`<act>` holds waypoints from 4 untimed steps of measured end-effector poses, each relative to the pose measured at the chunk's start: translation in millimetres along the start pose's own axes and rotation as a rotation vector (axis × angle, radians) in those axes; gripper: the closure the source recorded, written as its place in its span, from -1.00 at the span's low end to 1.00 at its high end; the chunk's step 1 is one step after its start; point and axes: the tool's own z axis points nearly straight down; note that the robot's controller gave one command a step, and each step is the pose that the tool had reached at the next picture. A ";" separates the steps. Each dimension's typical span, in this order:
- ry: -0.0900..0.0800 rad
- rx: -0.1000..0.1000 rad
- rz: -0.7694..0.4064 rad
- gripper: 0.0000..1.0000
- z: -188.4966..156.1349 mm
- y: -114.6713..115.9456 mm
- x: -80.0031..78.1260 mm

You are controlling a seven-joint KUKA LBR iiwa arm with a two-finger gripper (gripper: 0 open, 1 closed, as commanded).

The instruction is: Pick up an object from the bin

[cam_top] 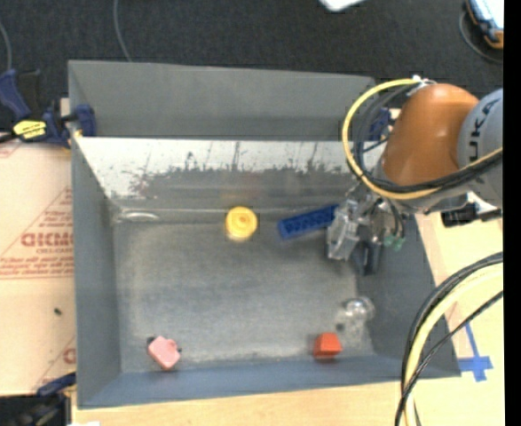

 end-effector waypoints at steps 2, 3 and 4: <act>0.007 0.000 -0.199 -1.00 -76.6 -40.1 10.7; 0.002 0.000 -0.091 -1.00 -0.3 -34.3 48.9; 0.004 0.000 -0.074 -1.00 11.3 -33.0 54.5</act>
Offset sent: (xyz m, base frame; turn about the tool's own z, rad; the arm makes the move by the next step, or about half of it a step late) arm 0.0000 0.0000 0.0000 0.0000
